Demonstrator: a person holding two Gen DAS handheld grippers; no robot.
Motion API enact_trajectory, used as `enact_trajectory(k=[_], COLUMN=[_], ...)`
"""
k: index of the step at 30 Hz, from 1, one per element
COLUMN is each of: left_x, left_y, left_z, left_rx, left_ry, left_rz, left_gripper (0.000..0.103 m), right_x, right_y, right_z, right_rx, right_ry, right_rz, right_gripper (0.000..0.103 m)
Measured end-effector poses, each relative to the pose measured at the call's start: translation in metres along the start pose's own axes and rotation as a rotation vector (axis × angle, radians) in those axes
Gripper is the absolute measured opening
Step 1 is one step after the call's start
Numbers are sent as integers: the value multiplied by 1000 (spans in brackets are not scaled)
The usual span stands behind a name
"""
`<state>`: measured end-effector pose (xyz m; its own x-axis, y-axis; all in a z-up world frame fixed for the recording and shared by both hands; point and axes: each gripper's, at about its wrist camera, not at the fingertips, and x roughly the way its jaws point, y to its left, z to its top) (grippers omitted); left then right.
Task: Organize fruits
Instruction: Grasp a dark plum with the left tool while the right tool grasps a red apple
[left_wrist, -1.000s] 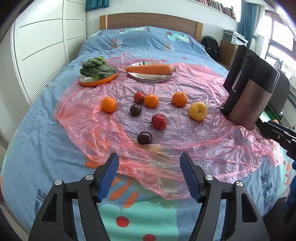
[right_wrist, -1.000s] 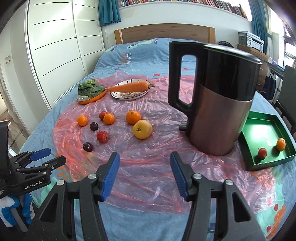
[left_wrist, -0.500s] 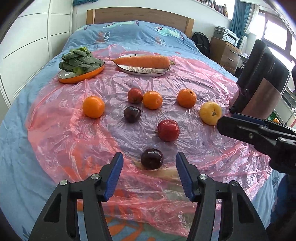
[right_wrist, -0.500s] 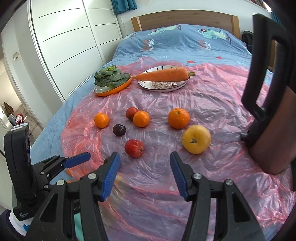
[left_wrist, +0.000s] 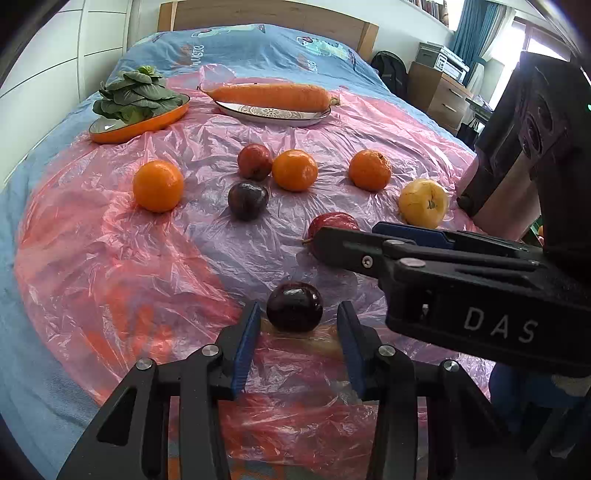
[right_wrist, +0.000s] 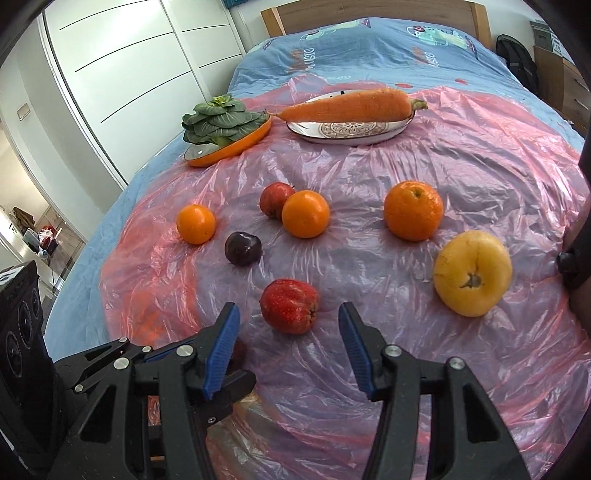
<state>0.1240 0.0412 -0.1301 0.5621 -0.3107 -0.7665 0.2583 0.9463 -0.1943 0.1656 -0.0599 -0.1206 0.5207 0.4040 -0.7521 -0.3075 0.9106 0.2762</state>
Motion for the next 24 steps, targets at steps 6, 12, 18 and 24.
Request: enact_trajectory(k=[6, 12, 18, 24], left_x=[4, 5, 6, 7], left_y=[4, 6, 6, 6], left_z=[0, -1, -1, -3], left_rx=[-18, -24, -20, -11], left_ry=[3, 5, 5, 2], left_rz=[-17, -24, -30, -31], left_gripper=[28, 25, 25, 25], right_x=[11, 19, 24, 24], right_y=[-2, -4, -2, -4], right_z=[1, 1, -1, -3], right_rx=[21, 27, -9, -25], right_ry=[0, 2, 7, -1], right_rz=[18, 36, 42, 59], right_gripper=[69, 56, 26, 26])
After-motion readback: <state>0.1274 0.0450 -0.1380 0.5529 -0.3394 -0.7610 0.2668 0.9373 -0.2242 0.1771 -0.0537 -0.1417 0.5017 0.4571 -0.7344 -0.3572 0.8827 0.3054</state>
